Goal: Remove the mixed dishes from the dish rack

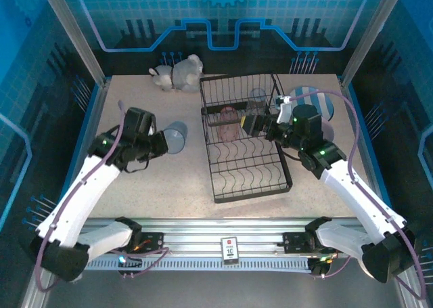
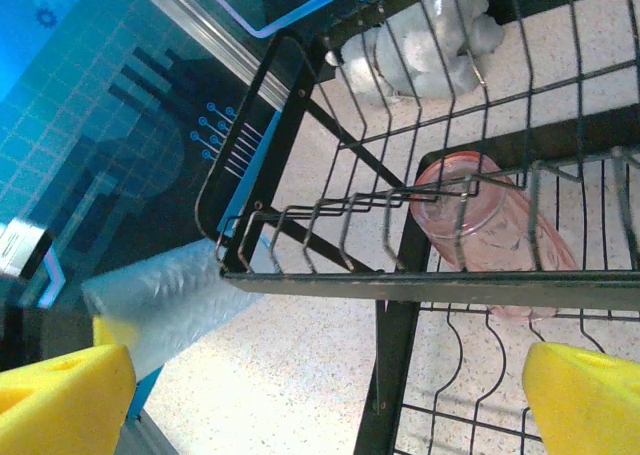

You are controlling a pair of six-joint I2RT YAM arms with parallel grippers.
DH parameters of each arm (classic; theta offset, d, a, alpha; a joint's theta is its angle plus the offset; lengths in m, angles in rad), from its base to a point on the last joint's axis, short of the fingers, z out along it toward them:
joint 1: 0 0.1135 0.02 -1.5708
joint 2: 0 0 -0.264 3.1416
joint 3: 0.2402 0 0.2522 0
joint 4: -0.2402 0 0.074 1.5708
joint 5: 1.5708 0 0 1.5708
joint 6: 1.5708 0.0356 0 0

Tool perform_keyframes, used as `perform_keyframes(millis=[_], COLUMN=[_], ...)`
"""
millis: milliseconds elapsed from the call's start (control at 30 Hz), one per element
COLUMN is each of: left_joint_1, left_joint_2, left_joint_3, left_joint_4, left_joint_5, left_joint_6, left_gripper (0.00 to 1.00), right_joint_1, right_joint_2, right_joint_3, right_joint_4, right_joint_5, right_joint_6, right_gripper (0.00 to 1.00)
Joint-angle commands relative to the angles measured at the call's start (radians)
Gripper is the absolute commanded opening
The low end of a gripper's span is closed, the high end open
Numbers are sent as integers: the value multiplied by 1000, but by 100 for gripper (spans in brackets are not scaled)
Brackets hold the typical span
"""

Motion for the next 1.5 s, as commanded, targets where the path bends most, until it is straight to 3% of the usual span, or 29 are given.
perform_keyframes(millis=[0,267,700,1133,1467], left_joint_1=[77,139,166,200,214], left_joint_2=[126,365,629,817,804], left_joint_3=[133,293,406,544,521], left_joint_4=[-206,-304,-312,-343,-311], left_joint_5=[104,239,174,162,203], left_joint_6=[-3,98,175,224,239], left_gripper=[0,0,0,0,24], right_joint_1=[31,65,121,262,268], right_joint_2=[-41,-68,-190,-243,-240], right_joint_3=[-25,-43,-251,-444,-522], right_joint_4=[51,8,163,375,478], right_joint_5=[38,63,124,188,337], right_joint_6=[-70,-120,-244,-521,-406], right_gripper=[100,100,100,100,100])
